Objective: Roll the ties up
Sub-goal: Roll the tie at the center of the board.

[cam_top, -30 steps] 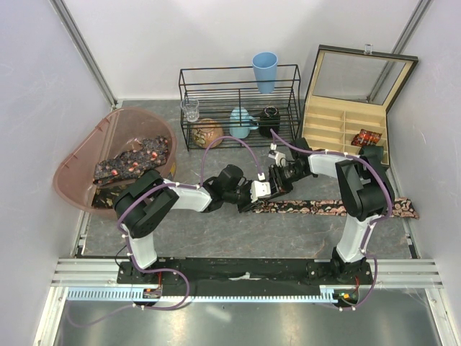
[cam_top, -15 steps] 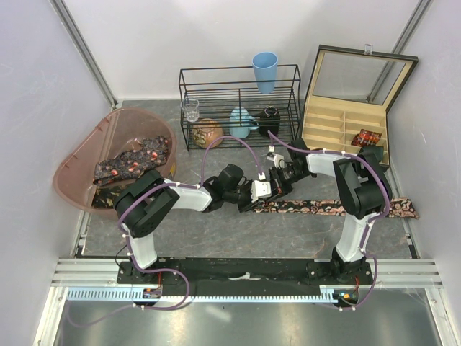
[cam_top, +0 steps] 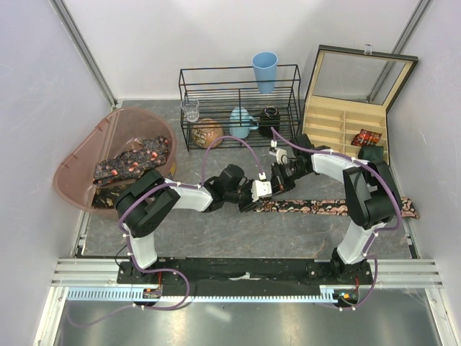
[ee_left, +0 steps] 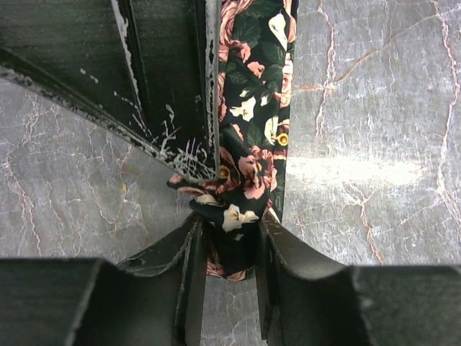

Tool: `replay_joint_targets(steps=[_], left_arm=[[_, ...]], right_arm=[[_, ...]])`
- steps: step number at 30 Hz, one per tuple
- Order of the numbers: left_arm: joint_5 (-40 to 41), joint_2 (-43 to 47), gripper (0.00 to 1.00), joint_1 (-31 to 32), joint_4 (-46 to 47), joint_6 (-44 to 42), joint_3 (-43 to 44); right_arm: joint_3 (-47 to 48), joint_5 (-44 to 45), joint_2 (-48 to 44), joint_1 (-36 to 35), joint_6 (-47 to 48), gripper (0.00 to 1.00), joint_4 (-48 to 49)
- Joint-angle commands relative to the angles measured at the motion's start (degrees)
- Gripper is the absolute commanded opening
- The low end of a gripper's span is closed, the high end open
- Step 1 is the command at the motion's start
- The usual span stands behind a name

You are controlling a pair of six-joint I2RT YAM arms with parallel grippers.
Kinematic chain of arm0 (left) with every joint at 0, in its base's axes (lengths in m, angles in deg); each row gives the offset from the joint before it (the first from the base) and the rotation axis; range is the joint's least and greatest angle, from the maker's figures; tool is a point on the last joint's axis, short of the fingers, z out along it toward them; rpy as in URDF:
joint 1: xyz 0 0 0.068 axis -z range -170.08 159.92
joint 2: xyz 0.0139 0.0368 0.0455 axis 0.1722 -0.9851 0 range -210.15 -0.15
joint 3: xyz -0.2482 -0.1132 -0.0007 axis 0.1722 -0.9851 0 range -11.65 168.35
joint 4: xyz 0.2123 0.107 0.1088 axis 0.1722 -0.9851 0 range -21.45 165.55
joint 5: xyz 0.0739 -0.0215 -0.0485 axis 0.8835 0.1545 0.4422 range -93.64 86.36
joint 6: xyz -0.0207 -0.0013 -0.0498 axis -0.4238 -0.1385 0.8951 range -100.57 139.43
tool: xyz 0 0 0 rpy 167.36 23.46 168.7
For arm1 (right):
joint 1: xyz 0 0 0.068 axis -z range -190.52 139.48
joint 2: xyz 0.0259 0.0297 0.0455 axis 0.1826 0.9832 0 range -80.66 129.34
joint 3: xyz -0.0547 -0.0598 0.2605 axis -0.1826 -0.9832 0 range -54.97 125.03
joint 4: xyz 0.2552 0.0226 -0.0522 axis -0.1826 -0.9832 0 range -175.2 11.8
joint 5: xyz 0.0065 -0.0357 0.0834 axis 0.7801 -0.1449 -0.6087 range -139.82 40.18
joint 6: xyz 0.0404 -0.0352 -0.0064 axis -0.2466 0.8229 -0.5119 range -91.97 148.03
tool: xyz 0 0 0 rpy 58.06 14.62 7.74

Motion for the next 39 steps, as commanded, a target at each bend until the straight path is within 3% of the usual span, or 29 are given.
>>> replay_joint_targets(steps=[1, 8, 16, 22, 28, 30, 36, 39], left_arm=[[7.05, -4.39, 0.36, -0.04, -11.06, 0.73, -2.33], [5.38, -2.64, 0.41, -0.13, -11.15, 1.52, -3.12], [1.60, 1.40, 0.62, -0.22, -7.46, 3.19, -5.67], [-3.41, 8.52, 0.64, -0.22, -2.71, 5.56, -8.31], [-0.35, 14.85, 0.64, -0.13, 2.65, 10.92, -8.49], [2.11, 15.29, 0.65, -0.13, 2.65, 10.67, -7.70], [-2.27, 11.79, 0.56, 0.31, 1.78, 10.14, -2.52], [-2.36, 8.53, 0.67, 0.66, 0.11, 10.40, -0.40]], right_arm=[[-0.39, 2.09, -1.34, 0.03, 0.85, 0.00, -1.58], [-4.26, 8.95, -1.78, -0.06, 0.41, 0.00, -0.70], [-6.90, 14.49, -1.08, 0.03, -2.22, 0.00, 5.45], [-7.95, 14.67, -0.99, -0.06, -3.54, 0.00, 7.12], [-8.22, 14.67, -1.07, 0.03, -3.98, 0.00, 7.47], [-8.31, 14.76, -1.16, 0.03, -4.07, 0.00, 7.65], [-8.31, 14.76, -1.51, 0.03, -4.60, 0.00, 7.73], [-8.22, 14.58, -1.78, -0.06, -4.95, 0.00, 7.82]])
